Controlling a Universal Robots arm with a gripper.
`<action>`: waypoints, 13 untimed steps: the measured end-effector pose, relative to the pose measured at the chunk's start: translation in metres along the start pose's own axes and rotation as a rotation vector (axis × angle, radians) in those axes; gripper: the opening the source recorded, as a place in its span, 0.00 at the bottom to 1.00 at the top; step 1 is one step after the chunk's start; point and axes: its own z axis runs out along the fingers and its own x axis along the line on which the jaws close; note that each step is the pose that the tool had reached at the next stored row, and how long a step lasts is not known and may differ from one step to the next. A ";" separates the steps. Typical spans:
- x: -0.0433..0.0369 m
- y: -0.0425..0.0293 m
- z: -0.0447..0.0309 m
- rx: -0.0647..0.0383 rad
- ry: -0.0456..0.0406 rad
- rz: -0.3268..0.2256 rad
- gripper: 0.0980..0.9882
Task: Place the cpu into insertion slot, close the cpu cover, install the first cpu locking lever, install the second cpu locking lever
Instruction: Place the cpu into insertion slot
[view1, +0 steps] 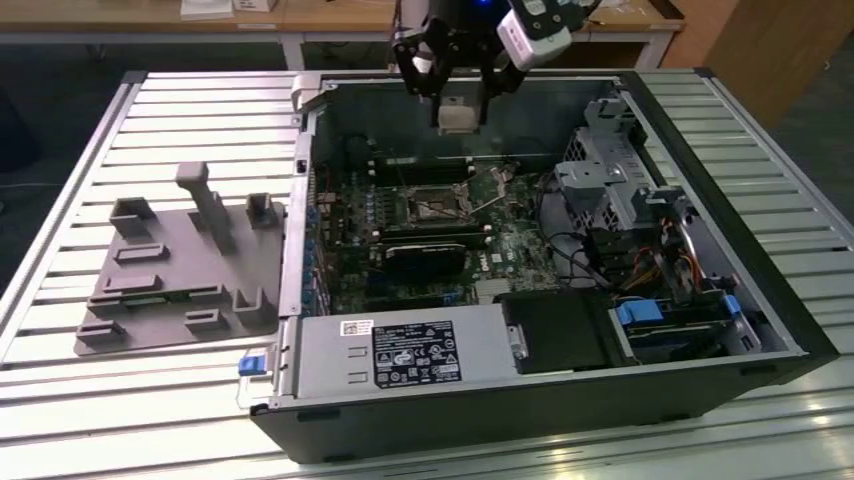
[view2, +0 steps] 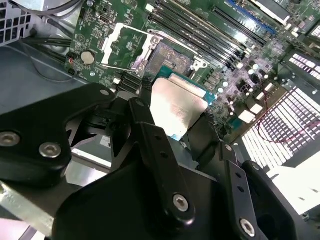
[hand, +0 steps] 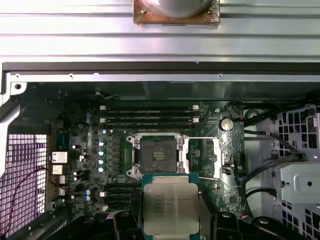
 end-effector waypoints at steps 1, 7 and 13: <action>0.0007 -0.0002 0.0016 0.000 -0.0019 0.000 0.49; 0.0040 -0.0010 0.0099 0.000 -0.0045 0.000 0.49; 0.0044 -0.0017 0.0208 0.000 -0.0045 0.000 0.49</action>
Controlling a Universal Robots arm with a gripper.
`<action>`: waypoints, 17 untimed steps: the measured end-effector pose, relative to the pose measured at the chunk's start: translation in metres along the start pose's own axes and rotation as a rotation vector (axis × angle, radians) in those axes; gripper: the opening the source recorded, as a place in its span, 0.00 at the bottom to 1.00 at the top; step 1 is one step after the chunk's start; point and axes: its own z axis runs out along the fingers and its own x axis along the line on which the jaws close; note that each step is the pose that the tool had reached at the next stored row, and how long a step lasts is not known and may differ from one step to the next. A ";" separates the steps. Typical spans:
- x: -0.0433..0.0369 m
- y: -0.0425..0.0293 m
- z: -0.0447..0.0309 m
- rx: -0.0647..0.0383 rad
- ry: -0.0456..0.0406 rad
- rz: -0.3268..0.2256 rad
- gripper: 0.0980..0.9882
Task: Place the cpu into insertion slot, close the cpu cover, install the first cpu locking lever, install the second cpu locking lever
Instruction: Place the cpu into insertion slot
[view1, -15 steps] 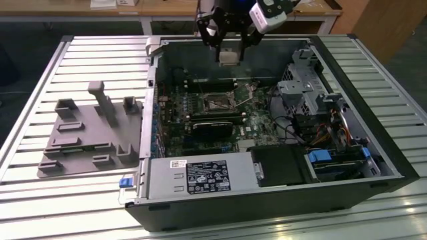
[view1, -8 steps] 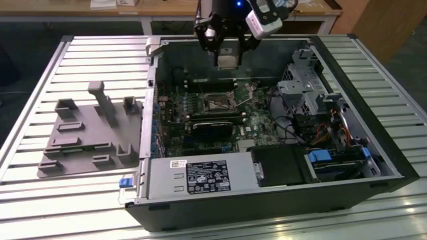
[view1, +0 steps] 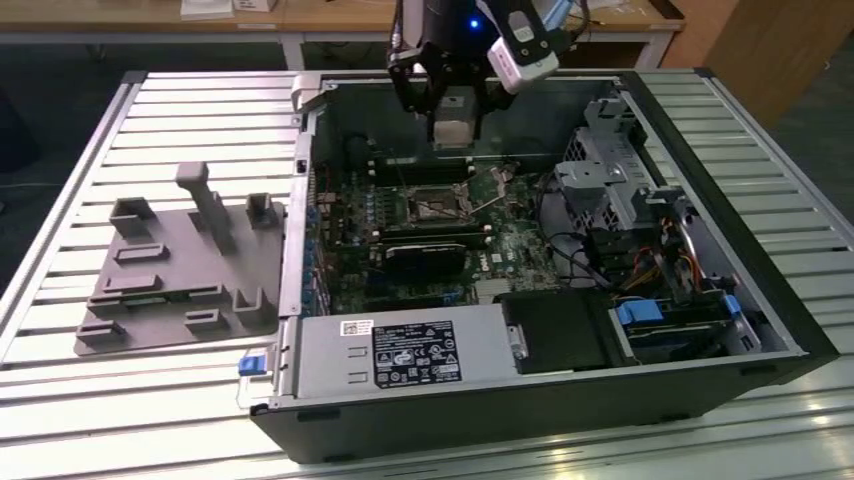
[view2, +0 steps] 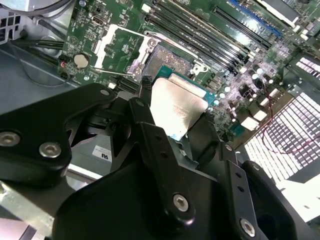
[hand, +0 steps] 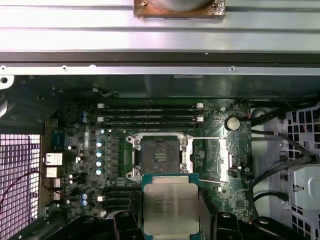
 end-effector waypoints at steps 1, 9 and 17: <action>0.0000 -0.0001 0.0017 0.000 0.0001 0.000 0.49; 0.0002 -0.0004 0.0114 0.002 -0.0068 0.076 0.49; 0.0003 -0.0008 0.0156 0.004 -0.0199 0.220 0.49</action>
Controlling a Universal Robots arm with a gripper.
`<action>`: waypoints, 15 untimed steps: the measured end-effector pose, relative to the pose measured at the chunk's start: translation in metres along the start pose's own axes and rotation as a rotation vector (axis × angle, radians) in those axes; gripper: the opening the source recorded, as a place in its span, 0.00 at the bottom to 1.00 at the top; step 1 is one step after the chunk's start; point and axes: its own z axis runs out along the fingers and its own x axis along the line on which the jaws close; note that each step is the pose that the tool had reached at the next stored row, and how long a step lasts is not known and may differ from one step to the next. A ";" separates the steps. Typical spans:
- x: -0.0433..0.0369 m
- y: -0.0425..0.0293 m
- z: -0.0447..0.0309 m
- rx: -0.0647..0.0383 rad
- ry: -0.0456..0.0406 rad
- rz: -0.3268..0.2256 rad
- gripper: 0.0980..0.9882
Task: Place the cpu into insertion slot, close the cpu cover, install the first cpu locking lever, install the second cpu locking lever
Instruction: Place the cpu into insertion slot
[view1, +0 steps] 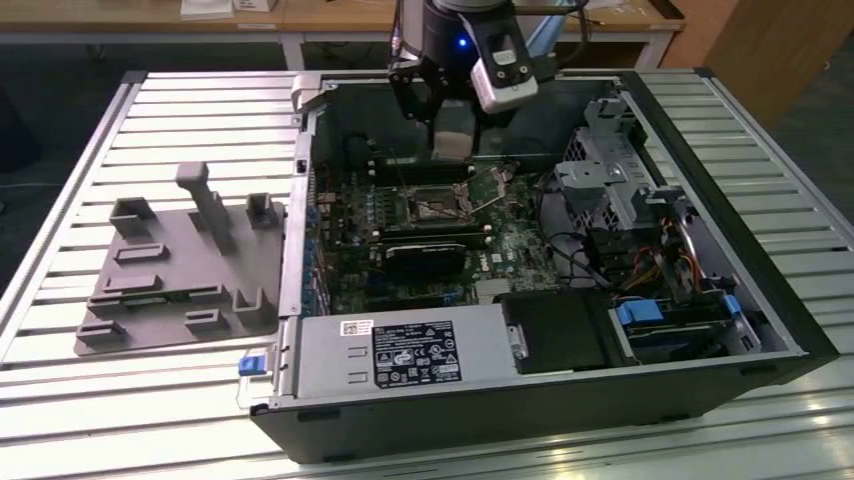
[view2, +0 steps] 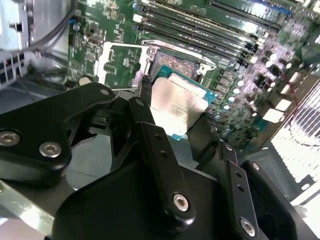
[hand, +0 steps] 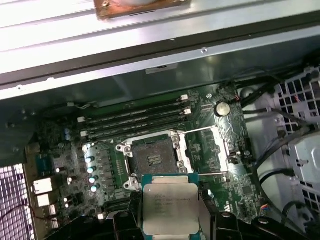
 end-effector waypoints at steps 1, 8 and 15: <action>0.0000 -0.0001 0.0005 0.000 -0.0016 0.018 0.49; 0.0001 -0.0004 0.0042 0.003 -0.0131 0.145 0.49; 0.0001 -0.0006 0.0069 0.005 -0.0246 0.272 0.49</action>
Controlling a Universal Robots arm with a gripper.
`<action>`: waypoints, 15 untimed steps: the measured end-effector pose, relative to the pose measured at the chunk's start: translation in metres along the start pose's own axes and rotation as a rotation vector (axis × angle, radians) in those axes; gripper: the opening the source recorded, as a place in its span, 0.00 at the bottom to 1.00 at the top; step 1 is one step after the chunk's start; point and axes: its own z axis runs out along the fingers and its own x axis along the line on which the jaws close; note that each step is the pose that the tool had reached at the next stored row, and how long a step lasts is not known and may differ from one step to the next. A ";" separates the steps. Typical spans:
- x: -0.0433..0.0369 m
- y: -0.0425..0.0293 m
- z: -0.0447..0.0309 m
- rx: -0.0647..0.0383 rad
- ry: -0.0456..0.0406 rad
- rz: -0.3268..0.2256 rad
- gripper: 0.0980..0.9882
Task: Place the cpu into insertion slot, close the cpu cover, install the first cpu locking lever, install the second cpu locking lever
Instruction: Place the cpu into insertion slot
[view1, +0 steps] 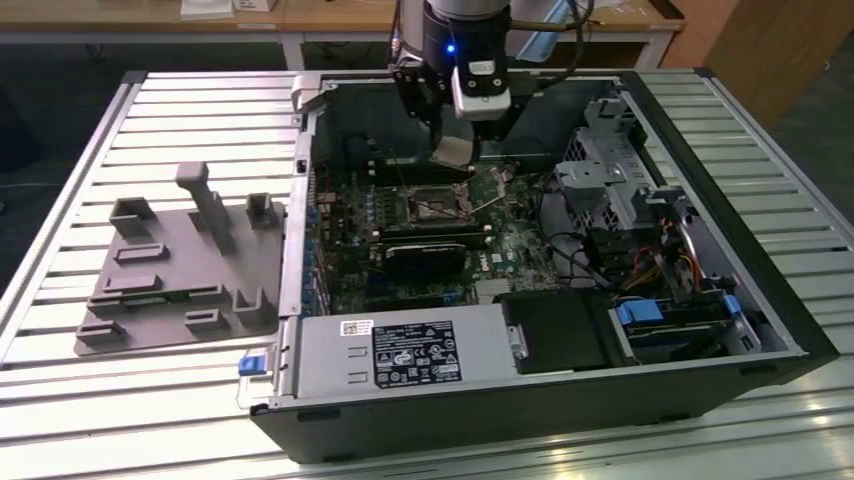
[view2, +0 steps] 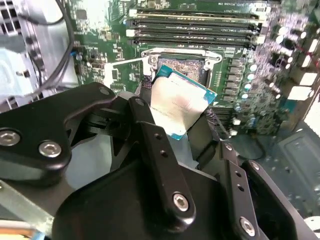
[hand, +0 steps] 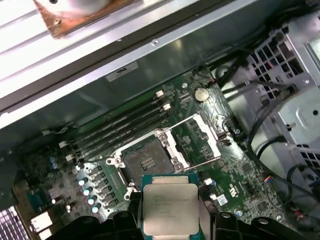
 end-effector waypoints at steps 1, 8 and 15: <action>0.0000 0.0000 0.0003 0.000 -0.0017 0.018 0.49; 0.0000 -0.0002 0.0023 0.003 -0.0131 0.145 0.49; 0.0001 -0.0004 0.0041 0.005 -0.0246 0.272 0.49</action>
